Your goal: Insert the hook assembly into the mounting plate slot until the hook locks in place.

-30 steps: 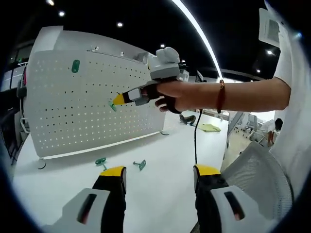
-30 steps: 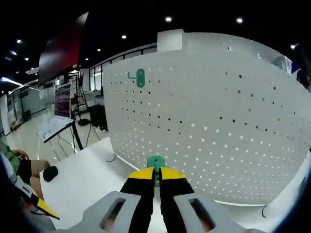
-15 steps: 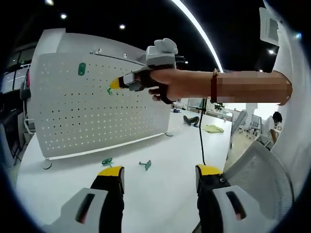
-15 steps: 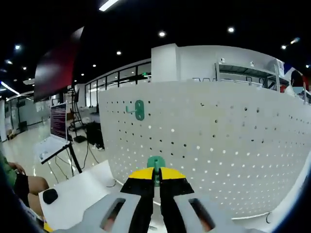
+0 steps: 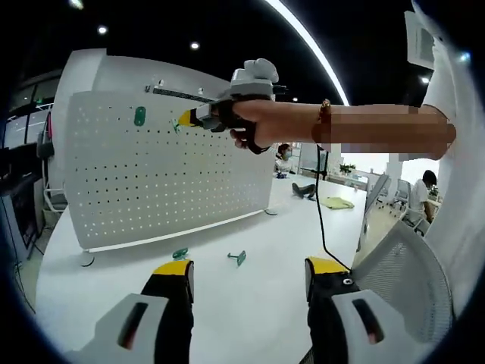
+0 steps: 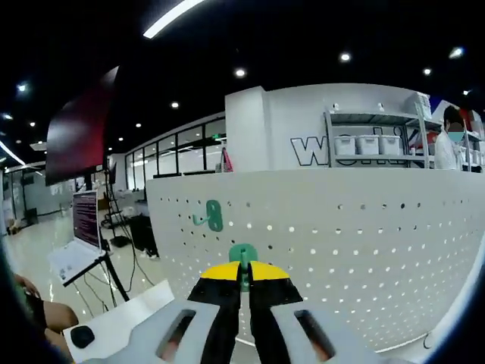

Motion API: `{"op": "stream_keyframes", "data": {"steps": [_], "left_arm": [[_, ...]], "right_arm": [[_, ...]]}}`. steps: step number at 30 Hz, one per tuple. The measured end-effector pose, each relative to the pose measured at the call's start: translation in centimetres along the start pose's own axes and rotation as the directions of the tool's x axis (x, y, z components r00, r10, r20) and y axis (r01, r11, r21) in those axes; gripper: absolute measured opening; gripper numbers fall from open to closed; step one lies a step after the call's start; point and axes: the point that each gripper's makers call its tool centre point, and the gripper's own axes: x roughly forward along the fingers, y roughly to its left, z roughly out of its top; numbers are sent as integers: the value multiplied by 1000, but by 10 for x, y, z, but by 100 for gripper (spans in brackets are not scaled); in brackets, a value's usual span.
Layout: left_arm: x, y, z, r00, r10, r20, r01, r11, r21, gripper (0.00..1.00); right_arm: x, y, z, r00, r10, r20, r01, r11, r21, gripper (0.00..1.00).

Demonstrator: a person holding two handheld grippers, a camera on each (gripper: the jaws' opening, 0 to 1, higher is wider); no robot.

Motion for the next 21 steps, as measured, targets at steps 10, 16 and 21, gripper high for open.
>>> {"op": "stream_keyframes", "data": {"steps": [10, 16, 21], "left_arm": [[-14, 5, 4, 1000, 0, 9, 0, 1000, 11, 61], [-17, 9, 6, 1000, -10, 5, 10, 1000, 26, 61], [-16, 14, 7, 1000, -12, 3, 12, 999, 32, 61]], "right_arm": [[6, 7, 15, 998, -30, 51, 27, 998, 51, 1], [14, 9, 22, 996, -45, 75, 41, 998, 53, 1], [21, 6, 26, 994, -60, 88, 55, 997, 55, 1]]}}
